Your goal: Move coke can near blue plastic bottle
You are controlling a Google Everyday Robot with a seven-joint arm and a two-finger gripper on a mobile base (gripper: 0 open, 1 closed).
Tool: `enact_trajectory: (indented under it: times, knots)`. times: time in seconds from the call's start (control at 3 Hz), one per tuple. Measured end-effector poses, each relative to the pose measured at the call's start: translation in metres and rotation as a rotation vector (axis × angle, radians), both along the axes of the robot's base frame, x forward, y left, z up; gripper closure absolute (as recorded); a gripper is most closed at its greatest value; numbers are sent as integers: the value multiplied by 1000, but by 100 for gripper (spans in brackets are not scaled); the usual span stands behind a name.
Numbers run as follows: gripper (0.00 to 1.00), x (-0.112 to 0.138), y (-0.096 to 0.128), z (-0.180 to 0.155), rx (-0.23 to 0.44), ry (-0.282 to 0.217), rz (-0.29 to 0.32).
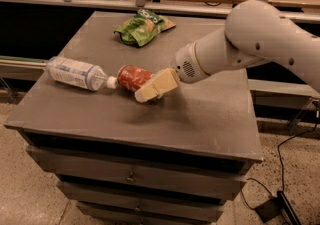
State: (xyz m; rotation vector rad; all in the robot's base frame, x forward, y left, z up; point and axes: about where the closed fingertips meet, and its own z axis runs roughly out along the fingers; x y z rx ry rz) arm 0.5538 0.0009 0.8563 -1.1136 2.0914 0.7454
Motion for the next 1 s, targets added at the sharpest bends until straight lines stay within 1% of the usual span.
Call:
enact_trajectory:
  times: [0.33,0.67,1.0]
  knots:
    - [0,0,0,0,0,0,0]
    - [0,15,-30,10,-29,-51,-68]
    - [0,30,-73,25,-79,-103,-166]
